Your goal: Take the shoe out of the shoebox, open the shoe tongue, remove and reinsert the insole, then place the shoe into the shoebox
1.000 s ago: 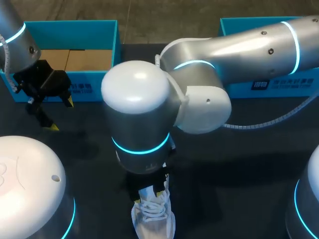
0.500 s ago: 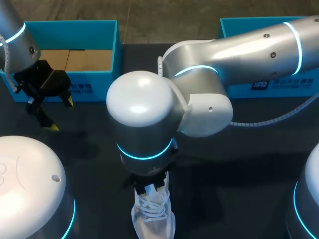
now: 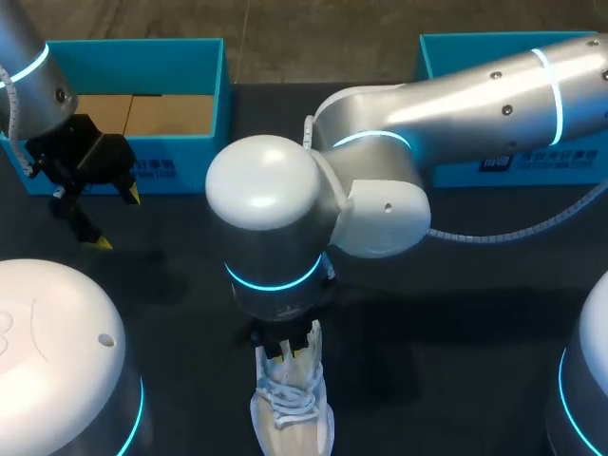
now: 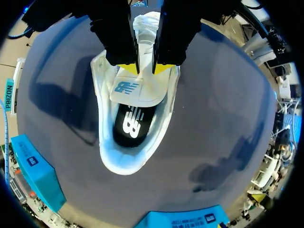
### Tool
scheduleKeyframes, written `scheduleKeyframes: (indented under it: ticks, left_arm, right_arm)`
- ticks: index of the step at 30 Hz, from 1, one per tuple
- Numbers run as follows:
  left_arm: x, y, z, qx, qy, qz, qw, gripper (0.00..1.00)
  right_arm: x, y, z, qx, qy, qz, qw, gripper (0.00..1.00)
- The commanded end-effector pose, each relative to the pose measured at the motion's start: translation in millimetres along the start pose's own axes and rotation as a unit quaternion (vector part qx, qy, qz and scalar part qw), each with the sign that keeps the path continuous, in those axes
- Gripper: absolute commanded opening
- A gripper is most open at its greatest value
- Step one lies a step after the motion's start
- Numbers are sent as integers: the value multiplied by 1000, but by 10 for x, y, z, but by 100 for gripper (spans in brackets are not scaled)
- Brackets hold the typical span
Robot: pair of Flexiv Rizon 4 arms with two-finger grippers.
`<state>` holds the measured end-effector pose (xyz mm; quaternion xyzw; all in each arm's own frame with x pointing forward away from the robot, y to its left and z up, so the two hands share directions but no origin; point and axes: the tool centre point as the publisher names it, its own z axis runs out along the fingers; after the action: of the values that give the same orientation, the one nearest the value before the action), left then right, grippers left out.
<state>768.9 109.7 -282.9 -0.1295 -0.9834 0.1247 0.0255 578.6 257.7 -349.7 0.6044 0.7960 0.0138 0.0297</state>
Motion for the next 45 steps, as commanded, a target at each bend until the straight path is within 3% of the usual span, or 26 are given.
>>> scheduleKeyframes:
  ticks: [1,13,29,35,39,42,43,44,45]
  left_arm:
    - [11,1,-3,-1,-1,0,1000,100]
    - [11,1,-3,-1,-1,0,1000,100]
    - [11,1,-3,-1,-1,0,1000,100]
    - [11,1,-3,-1,-1,0,1000,100]
    - [11,1,-3,-1,-1,0,1000,100]
    - [11,1,-3,-1,-1,0,1000,100]
    - [11,1,-3,-1,-1,0,1000,100]
    - [11,1,-3,-1,-1,0,1000,100]
    - [11,1,-3,-1,-1,0,1000,100]
  right_arm:
    - [69,-58,37,-2,-10,271,963,17]
    - [92,-209,-292,-25,-39,267,963,24]
    - [-75,125,113,-20,-12,242,970,20]
    - [-65,77,-171,-31,-17,211,977,27]
    - [-63,77,-402,-41,-14,152,987,32]
    - [-100,112,-507,-29,-35,107,993,45]
    - [-110,127,-540,-33,-24,75,996,57]
    - [-111,144,-570,-37,-27,48,998,82]
    - [-111,163,-588,-38,-24,17,999,100]
